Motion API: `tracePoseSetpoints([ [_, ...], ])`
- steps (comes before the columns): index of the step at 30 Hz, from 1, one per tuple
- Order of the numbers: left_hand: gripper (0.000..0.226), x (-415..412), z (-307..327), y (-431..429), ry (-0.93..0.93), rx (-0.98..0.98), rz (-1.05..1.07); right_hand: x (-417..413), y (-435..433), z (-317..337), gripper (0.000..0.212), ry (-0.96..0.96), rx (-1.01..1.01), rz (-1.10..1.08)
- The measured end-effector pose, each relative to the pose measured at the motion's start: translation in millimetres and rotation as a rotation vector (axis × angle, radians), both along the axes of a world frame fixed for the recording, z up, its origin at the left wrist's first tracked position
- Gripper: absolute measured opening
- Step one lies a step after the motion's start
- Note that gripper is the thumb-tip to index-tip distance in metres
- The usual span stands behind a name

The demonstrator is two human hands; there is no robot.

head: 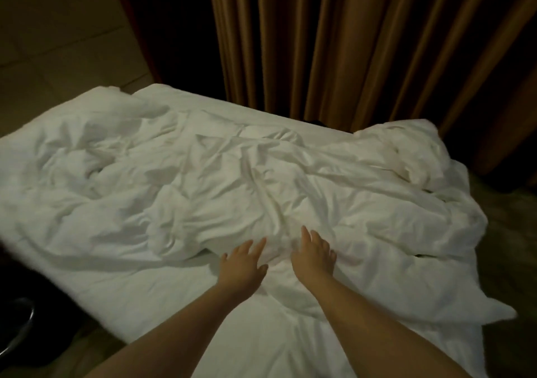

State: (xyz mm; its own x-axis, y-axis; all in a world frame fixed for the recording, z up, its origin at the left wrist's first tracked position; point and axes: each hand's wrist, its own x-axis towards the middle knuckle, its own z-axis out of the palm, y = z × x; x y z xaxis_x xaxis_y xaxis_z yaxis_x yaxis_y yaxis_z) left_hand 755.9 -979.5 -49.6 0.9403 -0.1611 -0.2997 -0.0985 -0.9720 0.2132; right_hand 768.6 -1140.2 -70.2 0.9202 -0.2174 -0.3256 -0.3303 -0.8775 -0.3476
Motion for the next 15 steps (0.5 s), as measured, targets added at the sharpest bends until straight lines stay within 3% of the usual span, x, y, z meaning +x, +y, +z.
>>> tracePoseSetpoints([
  [7,0.063,-20.7,-25.9,132.9,0.019,-0.06,0.132,-15.1,98.3,-9.2,0.063,0.11,-0.093,0.011],
  [15,0.063,-8.5,-25.3,362.6,-0.007,0.004,0.214,-1.8,322.9,-24.9,0.062,0.122,-0.103,0.11],
])
